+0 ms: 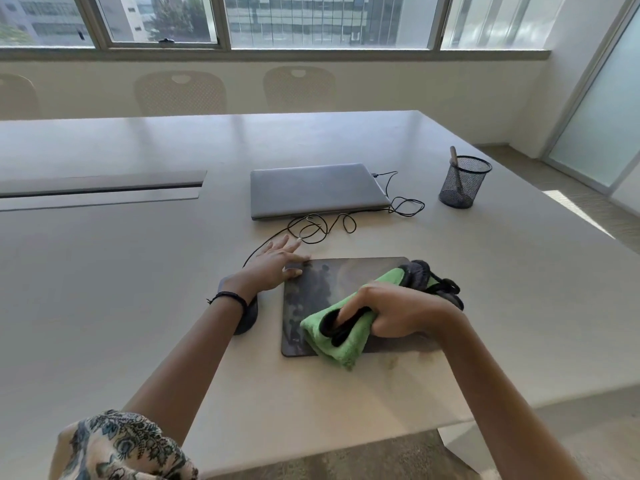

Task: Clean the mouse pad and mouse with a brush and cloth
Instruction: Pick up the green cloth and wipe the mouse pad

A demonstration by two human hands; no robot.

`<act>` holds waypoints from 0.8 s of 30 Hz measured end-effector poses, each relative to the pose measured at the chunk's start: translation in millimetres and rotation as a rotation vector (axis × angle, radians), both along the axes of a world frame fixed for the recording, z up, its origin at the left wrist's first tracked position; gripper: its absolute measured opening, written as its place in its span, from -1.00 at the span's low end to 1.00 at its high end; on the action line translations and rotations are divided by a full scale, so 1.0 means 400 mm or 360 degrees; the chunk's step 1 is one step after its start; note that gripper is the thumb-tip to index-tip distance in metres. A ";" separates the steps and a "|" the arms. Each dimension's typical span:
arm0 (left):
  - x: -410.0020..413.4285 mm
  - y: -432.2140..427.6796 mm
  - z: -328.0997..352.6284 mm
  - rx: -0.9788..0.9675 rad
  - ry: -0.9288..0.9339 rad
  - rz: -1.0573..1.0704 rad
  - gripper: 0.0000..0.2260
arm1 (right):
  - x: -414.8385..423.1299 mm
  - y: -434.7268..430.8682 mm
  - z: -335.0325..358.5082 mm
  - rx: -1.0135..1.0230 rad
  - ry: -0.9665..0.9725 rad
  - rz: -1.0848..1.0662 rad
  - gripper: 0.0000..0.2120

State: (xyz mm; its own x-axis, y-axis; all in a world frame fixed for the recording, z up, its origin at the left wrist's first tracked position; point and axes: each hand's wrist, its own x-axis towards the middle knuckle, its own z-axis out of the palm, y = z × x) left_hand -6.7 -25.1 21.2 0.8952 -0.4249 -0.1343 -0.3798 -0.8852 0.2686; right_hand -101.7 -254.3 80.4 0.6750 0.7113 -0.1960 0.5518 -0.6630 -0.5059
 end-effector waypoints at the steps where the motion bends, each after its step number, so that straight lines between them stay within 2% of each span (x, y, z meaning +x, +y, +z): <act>1: -0.002 -0.001 0.001 0.0006 -0.0031 -0.0014 -0.62 | 0.003 -0.004 0.004 0.0035 -0.0035 -0.0035 -0.34; 5: -0.020 -0.011 0.010 -0.0067 -0.0112 -0.0183 -0.64 | 0.030 -0.011 -0.013 0.0199 -0.0228 -0.0210 -0.33; 8: -0.043 -0.019 0.010 -0.0093 0.0044 -0.0198 -0.57 | 0.050 -0.015 -0.040 0.0109 -0.0317 -0.0299 -0.31; 14: -0.069 -0.013 0.009 0.0075 0.0099 -0.0137 -0.42 | 0.071 -0.008 -0.048 0.0041 -0.0397 -0.0403 -0.33; 21: -0.076 -0.027 0.019 0.0179 0.0108 -0.0083 -0.38 | 0.084 0.007 -0.037 0.0075 -0.0513 -0.0391 -0.32; 24: -0.075 -0.027 0.024 0.0200 0.0135 -0.0095 -0.41 | 0.069 0.015 -0.042 0.0185 -0.0434 -0.0274 -0.30</act>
State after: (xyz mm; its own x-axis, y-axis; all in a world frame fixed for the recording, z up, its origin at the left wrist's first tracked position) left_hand -36.6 -36.0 31.0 0.8521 -0.4520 -0.2639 -0.4132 -0.8904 0.1908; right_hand -74.1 -248.1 63.7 0.8035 0.5893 0.0839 0.5620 -0.7047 -0.4330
